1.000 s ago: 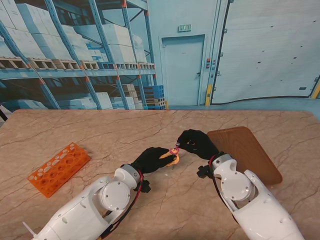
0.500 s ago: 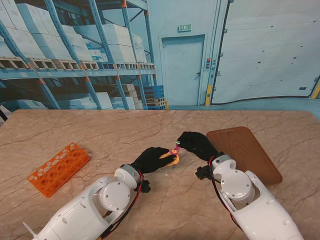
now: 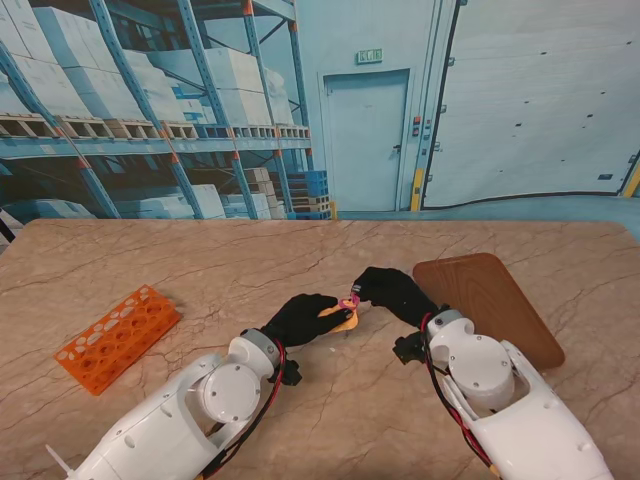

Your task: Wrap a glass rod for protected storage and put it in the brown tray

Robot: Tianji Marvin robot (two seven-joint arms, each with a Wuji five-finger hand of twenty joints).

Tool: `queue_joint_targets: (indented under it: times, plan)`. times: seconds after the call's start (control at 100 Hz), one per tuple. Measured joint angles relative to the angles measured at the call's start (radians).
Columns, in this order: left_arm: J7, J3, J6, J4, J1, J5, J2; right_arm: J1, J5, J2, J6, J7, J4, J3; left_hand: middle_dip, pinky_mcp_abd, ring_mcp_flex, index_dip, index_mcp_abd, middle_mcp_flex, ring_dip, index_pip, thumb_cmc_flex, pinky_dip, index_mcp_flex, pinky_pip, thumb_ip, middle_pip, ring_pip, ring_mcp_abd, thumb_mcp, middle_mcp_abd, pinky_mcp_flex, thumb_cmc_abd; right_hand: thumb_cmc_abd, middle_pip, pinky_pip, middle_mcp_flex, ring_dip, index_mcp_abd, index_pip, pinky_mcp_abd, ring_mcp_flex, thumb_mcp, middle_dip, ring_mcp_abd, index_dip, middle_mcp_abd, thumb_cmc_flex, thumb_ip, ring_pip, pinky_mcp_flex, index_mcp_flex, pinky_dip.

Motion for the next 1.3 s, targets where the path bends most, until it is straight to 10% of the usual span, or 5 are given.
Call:
queue_joint_targets:
  times: [0.56,0.75,1.06,1.3]
  plan:
    - [0.001,-0.004,0.005,-0.002,0.005,-0.010,-0.002,-0.011,0.026,0.004,0.012,0.027,-0.009,0.007,0.002,0.001,0.000,-0.001,0.000,0.000,0.000,0.000,0.026,-0.013,-0.002,0.000,-0.026,0.000,0.000,0.000,-0.061,0.000,-0.001,-0.004,0.032,0.000,-0.008,0.000,0.000,0.000,-0.001,-0.002,-0.001,-0.045,0.000,0.000,0.031,0.001,0.022,0.001,-0.010,0.000,-0.019,0.011]
    - [0.021,-0.004,-0.029,0.012,0.001,0.028,-0.002,-0.019,0.013,0.004,0.004,0.018,-0.009,0.010,0.003,-0.005,0.000,-0.002,0.000,0.000,0.000,0.000,-0.039,-0.014,-0.002,0.000,-0.063,-0.002,0.000,0.000,-0.026,-0.001,-0.001,-0.159,0.032,0.000,-0.013,0.000,0.000,0.000,-0.002,-0.002,-0.001,-0.050,0.000,0.000,0.033,0.001,0.022,0.001,-0.010,0.000,-0.018,0.011]
    - [0.044,-0.002,-0.045,0.028,-0.006,0.055,-0.002,-0.026,0.003,0.006,-0.017,0.020,-0.009,0.013,0.012,-0.019,0.000,-0.002,0.000,0.000,0.000,0.000,-0.141,-0.038,-0.014,0.000,-0.090,-0.017,0.000,-0.011,-0.146,-0.015,-0.001,-0.211,0.032,0.000,-0.014,0.000,0.000,-0.002,-0.002,-0.002,-0.001,-0.052,0.000,0.000,0.033,0.001,0.022,0.001,-0.010,0.000,-0.018,0.012]
    - [0.036,-0.010,-0.025,0.019,0.002,0.009,-0.005,-0.026,-0.002,0.008,-0.035,0.027,-0.004,0.014,0.035,-0.010,0.000,-0.001,0.002,-0.001,0.002,0.000,-0.151,-0.064,-0.028,0.001,-0.060,-0.047,-0.004,-0.005,-0.314,-0.016,-0.001,0.041,0.032,0.000,-0.014,0.000,0.000,-0.005,-0.002,-0.002,-0.001,-0.053,0.000,0.000,0.033,0.001,0.022,0.001,-0.010,0.000,-0.018,0.013]
